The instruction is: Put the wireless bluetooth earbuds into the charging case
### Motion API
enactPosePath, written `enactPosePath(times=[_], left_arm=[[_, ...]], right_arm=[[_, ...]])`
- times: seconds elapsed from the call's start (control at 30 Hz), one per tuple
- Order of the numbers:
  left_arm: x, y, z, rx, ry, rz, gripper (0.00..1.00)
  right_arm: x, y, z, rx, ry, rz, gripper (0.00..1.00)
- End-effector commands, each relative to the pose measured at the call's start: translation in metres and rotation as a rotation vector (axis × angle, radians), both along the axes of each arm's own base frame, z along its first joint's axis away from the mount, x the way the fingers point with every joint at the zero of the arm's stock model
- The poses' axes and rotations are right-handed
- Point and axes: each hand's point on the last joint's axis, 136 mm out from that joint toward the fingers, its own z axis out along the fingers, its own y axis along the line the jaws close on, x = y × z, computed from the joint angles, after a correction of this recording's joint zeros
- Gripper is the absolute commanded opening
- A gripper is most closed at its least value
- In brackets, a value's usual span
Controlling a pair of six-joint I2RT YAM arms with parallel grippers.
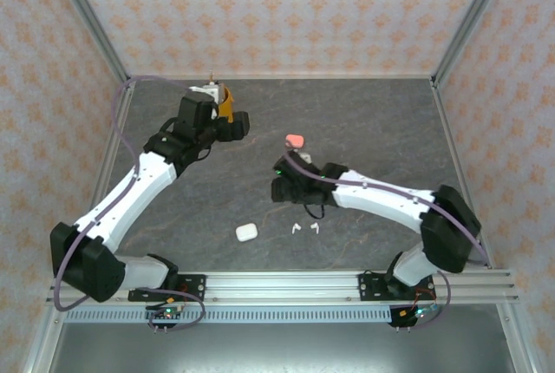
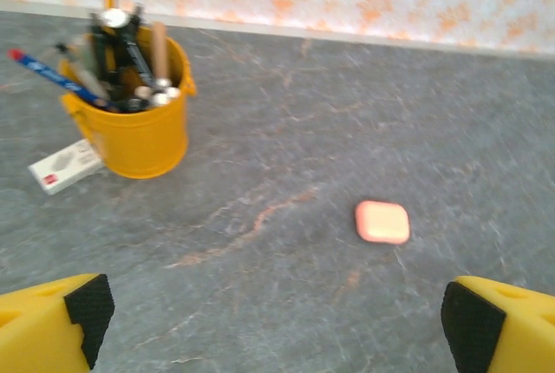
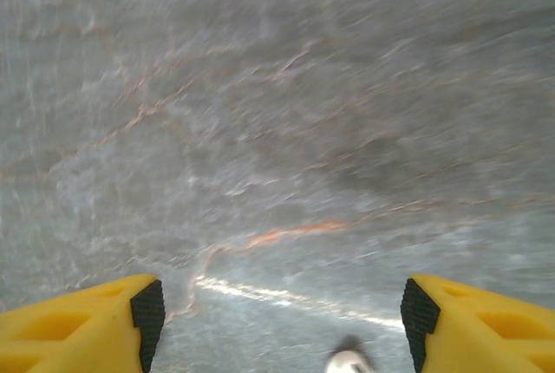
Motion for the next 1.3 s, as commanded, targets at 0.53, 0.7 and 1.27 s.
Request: enactPosePath(times=[0.53, 0.7, 1.27], left_arm=[[-0.055, 0.138, 0.021, -0.052, -0.154, 0.604, 1.0], [-0.062, 0.149, 0.016, -0.049, -0.148, 0.649, 1.0], [-0.048, 0.134, -0.005, -0.135, -0.099, 0.604, 1.0]], right_arm=[[-0.057, 0.097, -0.061, -0.234, 0.025, 0.145, 0.78], [-0.063, 0.102, -0.068, -0.259, 0.048, 0.154, 0.78], [-0.076, 0.102, -0.089, -0.278, 0.084, 0.152, 0.76]])
